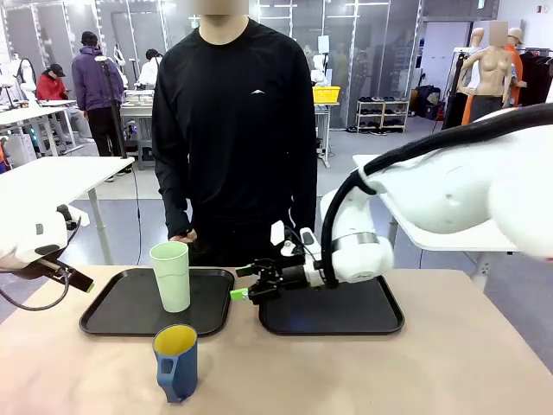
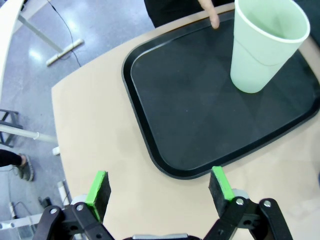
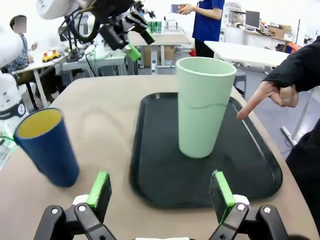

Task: Sort and store the cups by type.
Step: Pick up the Handle plastic cup and place it into the empty Flat Tray.

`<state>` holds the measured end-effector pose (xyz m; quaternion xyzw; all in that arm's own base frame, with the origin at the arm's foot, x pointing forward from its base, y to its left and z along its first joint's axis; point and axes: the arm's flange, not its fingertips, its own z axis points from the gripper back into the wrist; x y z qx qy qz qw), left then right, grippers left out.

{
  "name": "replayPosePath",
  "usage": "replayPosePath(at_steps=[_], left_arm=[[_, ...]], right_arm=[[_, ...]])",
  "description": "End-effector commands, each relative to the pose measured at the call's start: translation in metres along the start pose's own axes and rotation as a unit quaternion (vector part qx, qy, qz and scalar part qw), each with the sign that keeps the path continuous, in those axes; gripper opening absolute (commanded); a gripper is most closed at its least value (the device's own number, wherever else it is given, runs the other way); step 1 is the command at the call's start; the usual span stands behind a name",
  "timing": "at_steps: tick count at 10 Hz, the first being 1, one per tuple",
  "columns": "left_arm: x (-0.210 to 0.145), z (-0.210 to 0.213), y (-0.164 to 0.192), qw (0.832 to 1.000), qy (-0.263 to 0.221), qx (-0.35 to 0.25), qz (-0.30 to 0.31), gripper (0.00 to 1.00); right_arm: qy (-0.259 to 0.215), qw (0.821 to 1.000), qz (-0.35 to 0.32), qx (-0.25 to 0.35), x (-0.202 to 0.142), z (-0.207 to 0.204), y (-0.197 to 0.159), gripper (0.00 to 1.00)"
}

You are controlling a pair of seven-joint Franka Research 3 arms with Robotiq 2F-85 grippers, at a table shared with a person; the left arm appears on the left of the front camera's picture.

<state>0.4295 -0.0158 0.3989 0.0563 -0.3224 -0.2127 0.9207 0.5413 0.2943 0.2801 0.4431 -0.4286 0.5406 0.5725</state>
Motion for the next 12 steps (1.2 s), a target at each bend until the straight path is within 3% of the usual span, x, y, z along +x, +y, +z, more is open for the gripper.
replayPosePath(at_steps=[1,6,8,12], left_arm=[[0.000,0.000,0.001,1.000,-0.001,0.002,-0.002,1.00],[0.000,0.000,0.001,1.000,-0.001,0.002,-0.002,1.00],[0.000,0.000,0.001,1.000,-0.001,0.002,-0.002,1.00],[0.000,0.000,0.001,1.000,-0.001,0.002,-0.002,1.00]], right_arm=[[0.054,0.996,0.025,-0.064,0.030,0.026,0.057,1.00],[0.230,0.957,-0.016,-0.176,0.079,0.085,0.113,1.00],[0.189,0.967,0.021,-0.170,0.069,0.089,0.108,1.00],[0.202,0.964,0.015,-0.175,0.073,0.089,0.113,1.00]])
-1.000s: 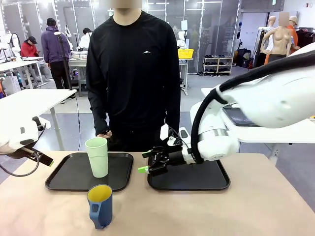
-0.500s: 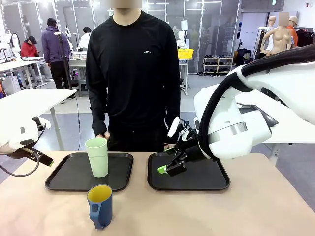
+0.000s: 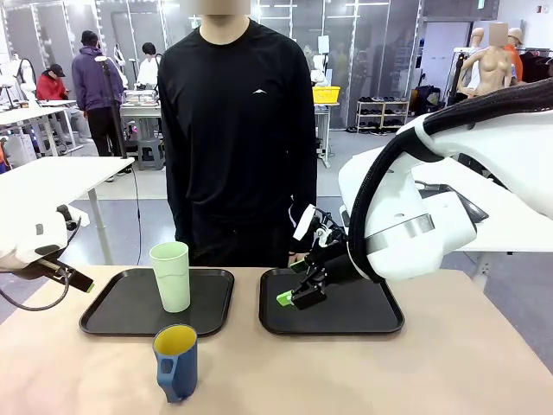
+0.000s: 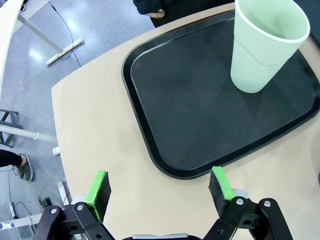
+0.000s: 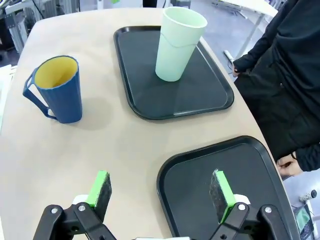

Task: Sort and store the cups by type.
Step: Pick up the Handle plastic cup and place it into the empty Flat Tray.

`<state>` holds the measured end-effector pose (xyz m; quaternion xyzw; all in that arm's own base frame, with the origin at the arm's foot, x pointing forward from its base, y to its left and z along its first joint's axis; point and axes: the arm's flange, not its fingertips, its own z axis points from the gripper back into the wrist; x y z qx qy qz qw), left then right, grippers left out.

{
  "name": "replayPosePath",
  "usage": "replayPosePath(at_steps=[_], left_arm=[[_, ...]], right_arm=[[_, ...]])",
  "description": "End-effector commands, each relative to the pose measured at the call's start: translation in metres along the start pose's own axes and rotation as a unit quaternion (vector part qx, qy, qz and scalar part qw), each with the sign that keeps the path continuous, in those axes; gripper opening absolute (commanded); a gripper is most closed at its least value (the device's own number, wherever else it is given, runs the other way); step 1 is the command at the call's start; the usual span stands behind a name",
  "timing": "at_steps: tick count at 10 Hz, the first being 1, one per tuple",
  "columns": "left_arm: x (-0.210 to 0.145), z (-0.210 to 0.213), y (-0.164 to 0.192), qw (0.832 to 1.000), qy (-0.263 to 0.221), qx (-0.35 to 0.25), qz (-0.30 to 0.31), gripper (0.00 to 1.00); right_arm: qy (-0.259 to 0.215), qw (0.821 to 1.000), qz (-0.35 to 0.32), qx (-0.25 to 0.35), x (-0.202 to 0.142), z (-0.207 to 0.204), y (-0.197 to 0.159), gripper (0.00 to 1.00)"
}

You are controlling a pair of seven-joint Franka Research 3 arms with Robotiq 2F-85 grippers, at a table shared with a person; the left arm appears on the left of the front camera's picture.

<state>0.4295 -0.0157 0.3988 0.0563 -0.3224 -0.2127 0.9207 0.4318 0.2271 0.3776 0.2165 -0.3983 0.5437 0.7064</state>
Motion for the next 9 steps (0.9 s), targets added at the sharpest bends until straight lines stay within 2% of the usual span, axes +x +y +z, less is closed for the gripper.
replayPosePath(at_steps=[1,3,5,7,9], left_arm=[[0.000,0.000,0.001,1.000,-0.001,0.002,-0.002,1.00],[0.000,0.000,0.001,1.000,-0.001,0.002,-0.002,1.00],[0.000,0.000,0.001,1.000,-0.001,0.002,-0.002,1.00],[0.000,0.000,0.001,1.000,-0.001,0.002,-0.002,1.00],[0.000,0.000,0.001,1.000,-0.001,0.002,-0.002,1.00]], right_arm=[[0.034,0.999,0.008,-0.005,-0.024,0.024,-0.016,1.00],[0.097,0.995,0.003,-0.020,-0.061,0.069,-0.034,1.00],[0.141,0.990,-0.010,-0.009,-0.081,0.087,-0.036,1.00],[0.166,0.986,-0.028,-0.007,-0.101,0.104,-0.040,1.00],[0.159,0.986,-0.039,-0.041,-0.102,0.105,-0.044,1.00]])
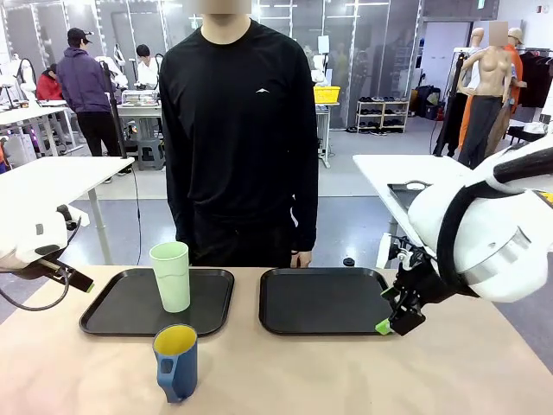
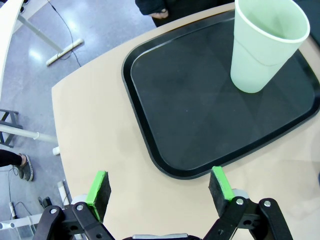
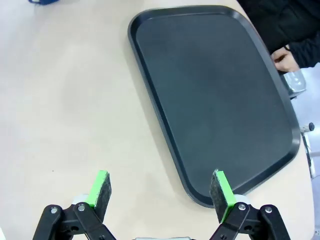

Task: Sort and store the cups by type.
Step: Pick up the Handle plastic cup and place it into the empty Flat Tray.

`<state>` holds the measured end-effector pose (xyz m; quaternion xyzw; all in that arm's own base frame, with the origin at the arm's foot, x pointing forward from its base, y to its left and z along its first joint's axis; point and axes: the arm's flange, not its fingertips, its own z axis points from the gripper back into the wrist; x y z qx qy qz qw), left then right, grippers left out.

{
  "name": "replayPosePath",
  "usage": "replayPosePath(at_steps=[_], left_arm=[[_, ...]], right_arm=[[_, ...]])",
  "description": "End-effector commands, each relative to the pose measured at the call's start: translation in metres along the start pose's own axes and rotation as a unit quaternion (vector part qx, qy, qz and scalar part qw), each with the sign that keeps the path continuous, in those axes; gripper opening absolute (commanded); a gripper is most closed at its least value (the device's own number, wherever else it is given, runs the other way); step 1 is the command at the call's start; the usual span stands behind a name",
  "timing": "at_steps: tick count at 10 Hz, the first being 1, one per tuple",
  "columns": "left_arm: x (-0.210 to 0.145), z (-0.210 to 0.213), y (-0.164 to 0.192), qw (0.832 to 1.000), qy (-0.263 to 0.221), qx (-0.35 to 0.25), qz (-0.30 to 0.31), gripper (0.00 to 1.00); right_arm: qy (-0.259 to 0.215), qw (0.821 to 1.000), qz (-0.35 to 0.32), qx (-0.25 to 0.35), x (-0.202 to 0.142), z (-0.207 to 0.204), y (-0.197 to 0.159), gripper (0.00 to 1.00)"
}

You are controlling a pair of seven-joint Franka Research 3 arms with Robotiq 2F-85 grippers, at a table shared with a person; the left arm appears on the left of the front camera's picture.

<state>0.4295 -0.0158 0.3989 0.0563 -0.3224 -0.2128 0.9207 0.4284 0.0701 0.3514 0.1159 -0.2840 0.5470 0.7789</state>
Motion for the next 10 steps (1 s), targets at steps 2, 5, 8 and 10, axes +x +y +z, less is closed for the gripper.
replayPosePath(at_steps=[2,5,8,10], left_arm=[[0.000,0.000,0.001,1.000,-0.001,0.002,-0.002,1.00],[0.000,0.000,0.001,1.000,-0.001,0.002,-0.002,1.00],[0.000,0.000,0.001,1.000,-0.001,0.002,-0.002,1.00],[0.000,0.000,0.001,1.000,-0.001,0.002,-0.002,1.00]], right_arm=[[0.000,1.000,0.000,0.000,0.000,0.000,0.000,1.00],[0.000,1.000,0.000,0.000,0.000,0.000,0.000,1.00],[0.000,1.000,0.000,0.000,0.000,0.000,0.000,1.00],[0.000,1.000,0.000,0.000,0.000,0.000,0.000,1.00]])
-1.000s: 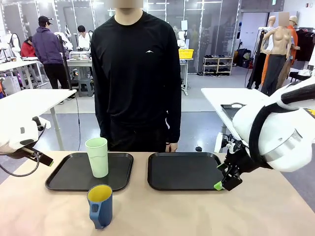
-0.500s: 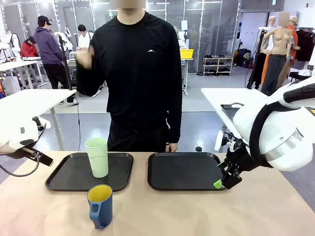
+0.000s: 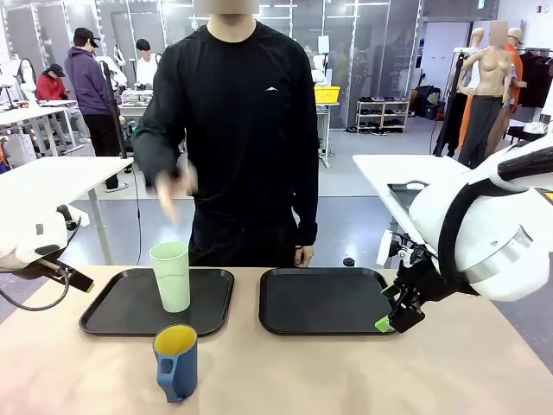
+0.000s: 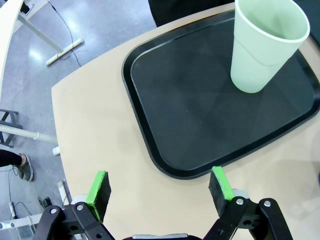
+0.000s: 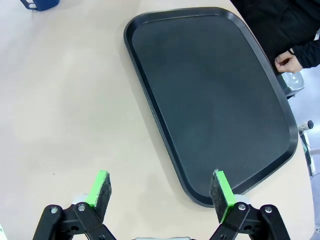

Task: Sort and store the cups by type.
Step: Pick up the Handle plastic cup and place it into the empty Flat Tray.

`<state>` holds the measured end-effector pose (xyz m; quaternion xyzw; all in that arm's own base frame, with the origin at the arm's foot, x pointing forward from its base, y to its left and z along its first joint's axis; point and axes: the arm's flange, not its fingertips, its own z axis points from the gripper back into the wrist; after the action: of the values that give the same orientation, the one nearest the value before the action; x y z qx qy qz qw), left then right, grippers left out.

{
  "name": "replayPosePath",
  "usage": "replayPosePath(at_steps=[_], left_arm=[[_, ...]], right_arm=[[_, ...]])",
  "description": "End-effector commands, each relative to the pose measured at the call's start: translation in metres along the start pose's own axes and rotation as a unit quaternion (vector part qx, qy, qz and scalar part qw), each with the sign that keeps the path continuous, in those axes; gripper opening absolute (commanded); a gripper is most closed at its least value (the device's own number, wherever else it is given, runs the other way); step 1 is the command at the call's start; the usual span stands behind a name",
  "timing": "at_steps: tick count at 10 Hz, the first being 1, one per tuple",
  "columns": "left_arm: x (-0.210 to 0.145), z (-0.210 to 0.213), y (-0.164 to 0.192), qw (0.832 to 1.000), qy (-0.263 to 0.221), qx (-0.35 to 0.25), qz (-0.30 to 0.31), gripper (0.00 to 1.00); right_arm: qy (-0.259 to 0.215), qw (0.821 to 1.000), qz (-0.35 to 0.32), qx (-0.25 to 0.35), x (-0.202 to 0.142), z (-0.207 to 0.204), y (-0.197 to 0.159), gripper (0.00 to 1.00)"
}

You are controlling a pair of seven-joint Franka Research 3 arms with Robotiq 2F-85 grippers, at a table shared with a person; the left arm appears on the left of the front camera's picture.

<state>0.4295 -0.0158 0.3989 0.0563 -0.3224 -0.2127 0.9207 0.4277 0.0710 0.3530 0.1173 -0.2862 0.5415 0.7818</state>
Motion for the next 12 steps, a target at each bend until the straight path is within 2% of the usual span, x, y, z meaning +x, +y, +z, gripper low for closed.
replayPosePath(at_steps=[1,12], left_arm=[[-0.0002,0.0004,0.0011,1.000,-0.001,0.002,-0.002,1.00],[-0.0002,0.0004,0.0011,1.000,-0.001,0.002,-0.002,1.00]], right_arm=[[0.002,1.000,0.006,0.002,-0.0015,-0.0011,-0.0008,1.00],[0.002,1.000,0.006,0.002,-0.0015,-0.0011,-0.0008,1.00]])
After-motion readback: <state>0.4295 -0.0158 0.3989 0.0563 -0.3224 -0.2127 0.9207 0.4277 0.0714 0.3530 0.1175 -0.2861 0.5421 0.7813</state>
